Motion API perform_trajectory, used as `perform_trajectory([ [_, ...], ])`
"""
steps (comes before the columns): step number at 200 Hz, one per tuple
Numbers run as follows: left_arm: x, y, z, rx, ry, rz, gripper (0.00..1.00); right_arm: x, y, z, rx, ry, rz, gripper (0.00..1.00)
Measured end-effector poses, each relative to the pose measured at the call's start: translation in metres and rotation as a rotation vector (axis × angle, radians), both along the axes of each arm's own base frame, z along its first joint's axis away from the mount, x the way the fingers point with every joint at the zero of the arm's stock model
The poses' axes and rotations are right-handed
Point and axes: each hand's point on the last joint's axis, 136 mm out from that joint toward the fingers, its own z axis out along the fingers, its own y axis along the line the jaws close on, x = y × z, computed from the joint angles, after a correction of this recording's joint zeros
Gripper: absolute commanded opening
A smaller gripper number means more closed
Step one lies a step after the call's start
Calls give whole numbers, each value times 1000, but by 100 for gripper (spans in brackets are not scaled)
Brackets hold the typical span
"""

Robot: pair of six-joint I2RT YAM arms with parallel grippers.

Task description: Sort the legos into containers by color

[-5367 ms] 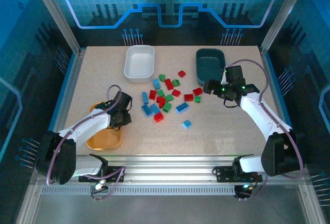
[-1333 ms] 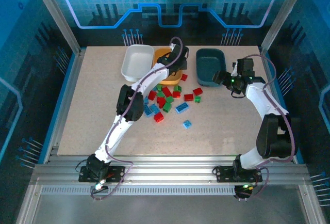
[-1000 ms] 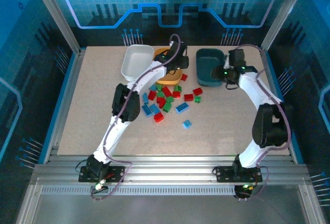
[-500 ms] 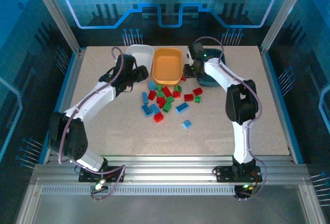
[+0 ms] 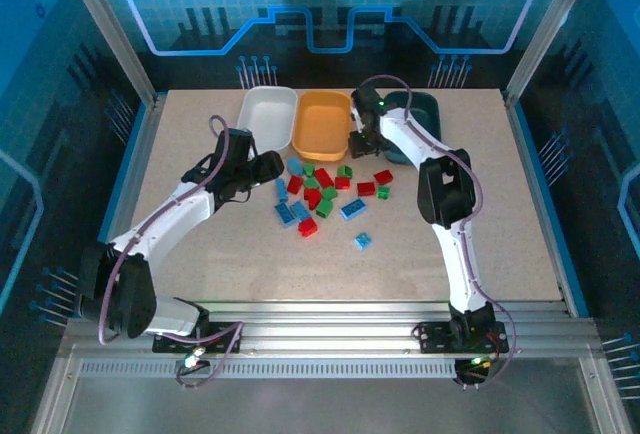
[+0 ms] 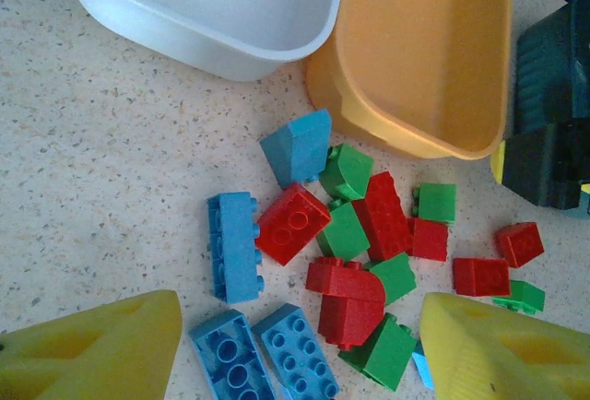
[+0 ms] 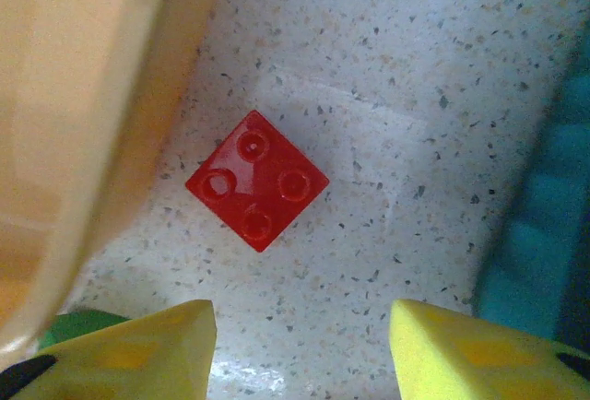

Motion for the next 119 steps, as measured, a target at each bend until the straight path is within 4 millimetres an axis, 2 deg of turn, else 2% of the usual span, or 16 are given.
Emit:
perform_trajectory([
  [35, -4, 1, -8, -2, 20, -3, 70, -4, -2, -25, -34, 54, 29, 61],
  [46, -5, 1, -9, -4, 24, -5, 70, -5, -2, -29, -39, 64, 33, 66],
  [68, -5, 1, -9, -5, 24, -5, 70, -4, -2, -30, -42, 64, 45, 71],
  [119, -5, 0, -9, -10, 25, -10, 70, 10, 5, -32, -30, 38, 48, 70],
])
